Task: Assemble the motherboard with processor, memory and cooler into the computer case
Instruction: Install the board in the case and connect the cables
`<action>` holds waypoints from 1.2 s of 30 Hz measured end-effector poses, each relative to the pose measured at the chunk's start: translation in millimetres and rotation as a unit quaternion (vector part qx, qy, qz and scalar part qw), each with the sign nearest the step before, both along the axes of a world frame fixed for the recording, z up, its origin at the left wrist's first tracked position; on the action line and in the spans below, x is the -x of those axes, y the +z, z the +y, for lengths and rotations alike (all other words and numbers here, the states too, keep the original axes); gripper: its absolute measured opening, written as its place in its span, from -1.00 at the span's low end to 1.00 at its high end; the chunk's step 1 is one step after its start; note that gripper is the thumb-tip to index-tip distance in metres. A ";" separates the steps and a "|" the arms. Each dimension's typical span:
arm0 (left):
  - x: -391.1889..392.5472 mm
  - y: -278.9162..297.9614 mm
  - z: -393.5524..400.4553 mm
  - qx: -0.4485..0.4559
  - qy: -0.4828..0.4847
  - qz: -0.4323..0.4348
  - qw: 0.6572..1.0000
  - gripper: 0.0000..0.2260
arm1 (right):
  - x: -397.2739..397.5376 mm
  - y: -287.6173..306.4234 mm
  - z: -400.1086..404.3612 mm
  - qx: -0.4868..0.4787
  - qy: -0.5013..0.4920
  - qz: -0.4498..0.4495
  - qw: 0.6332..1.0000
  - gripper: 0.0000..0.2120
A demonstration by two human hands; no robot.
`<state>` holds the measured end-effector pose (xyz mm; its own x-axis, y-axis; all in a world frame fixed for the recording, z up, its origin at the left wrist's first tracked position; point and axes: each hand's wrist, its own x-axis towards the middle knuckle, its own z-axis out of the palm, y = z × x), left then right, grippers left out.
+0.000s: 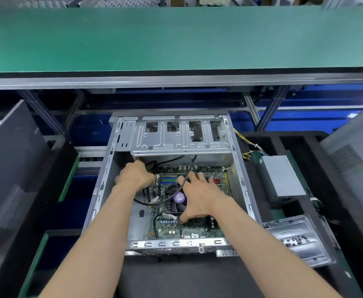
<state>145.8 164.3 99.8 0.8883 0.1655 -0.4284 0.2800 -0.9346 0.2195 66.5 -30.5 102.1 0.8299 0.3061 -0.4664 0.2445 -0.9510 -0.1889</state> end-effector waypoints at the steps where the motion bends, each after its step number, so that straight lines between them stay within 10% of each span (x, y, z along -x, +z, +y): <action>1: 0.4 -1.4 1.1 -0.012 -0.008 0.007 1.000 -0.66 | 0.1 0.2 -0.2 0.004 -0.004 0.004 1.000 0.18; 24: 0.9 4.1 5.4 0.068 0.056 -0.031 0.996 -0.85 | -2.1 10.5 -2.5 -0.062 -0.099 0.036 0.993 0.18; 30: -2.9 -1.7 6.5 0.183 0.083 -0.041 0.979 -0.94 | -6.6 10.7 -3.1 -0.174 -0.242 -0.048 0.953 -0.63; 36: -6.3 2.4 -4.2 0.257 0.091 0.055 0.960 -0.70 | -18.1 0.0 -3.8 -0.171 -0.332 0.059 0.926 -0.29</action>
<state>152.0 160.1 102.2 0.8087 0.0553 -0.5856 0.4774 -0.6431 0.5987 84.7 -34.3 102.2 0.8378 -0.1074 -0.5353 -0.4143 -0.7636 -0.4952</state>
